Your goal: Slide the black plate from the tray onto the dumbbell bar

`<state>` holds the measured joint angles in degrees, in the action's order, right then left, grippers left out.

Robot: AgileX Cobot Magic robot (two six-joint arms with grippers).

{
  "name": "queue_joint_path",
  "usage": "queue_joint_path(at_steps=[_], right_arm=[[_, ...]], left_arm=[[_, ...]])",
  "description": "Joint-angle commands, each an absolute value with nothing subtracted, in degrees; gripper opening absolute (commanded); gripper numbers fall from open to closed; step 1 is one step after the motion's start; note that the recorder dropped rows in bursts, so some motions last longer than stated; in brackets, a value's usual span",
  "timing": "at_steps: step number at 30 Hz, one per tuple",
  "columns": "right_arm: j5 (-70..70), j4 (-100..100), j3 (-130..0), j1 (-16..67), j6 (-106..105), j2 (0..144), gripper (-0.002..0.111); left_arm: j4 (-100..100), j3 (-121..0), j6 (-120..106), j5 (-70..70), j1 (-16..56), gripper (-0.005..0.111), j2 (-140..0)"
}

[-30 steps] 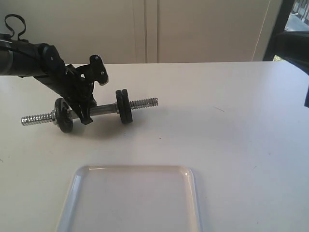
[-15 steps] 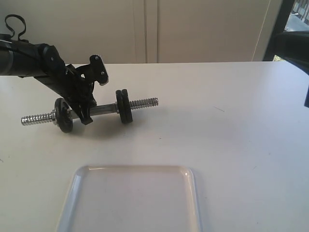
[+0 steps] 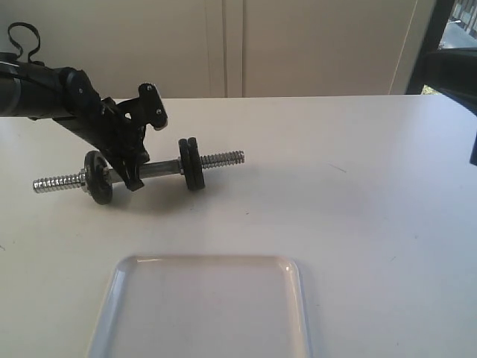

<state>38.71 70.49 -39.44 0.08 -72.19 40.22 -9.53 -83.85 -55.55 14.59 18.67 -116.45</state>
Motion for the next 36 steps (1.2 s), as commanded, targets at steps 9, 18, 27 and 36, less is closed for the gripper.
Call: queue_joint_path(at_steps=[9, 18, 27, 36], right_arm=[[38.87, 70.65, -39.19, 0.00, -71.85, 40.07, 0.000], [38.87, 70.65, -39.19, 0.00, -71.85, 40.07, 0.000], [38.87, 70.65, -39.19, 0.00, -71.85, 40.07, 0.000], [38.87, 70.65, -39.19, 0.00, -71.85, 40.07, 0.000]], left_arm=[[-9.96, -83.56, -54.60, 15.09, 19.00, 0.000, -114.53], [-10.10, -82.64, -42.00, 18.28, 17.29, 0.000, -101.38], [-10.18, -80.57, -41.51, 24.02, 16.18, 0.000, -97.29], [-10.18, -80.57, -41.06, 24.57, 16.14, 0.000, -97.29]])
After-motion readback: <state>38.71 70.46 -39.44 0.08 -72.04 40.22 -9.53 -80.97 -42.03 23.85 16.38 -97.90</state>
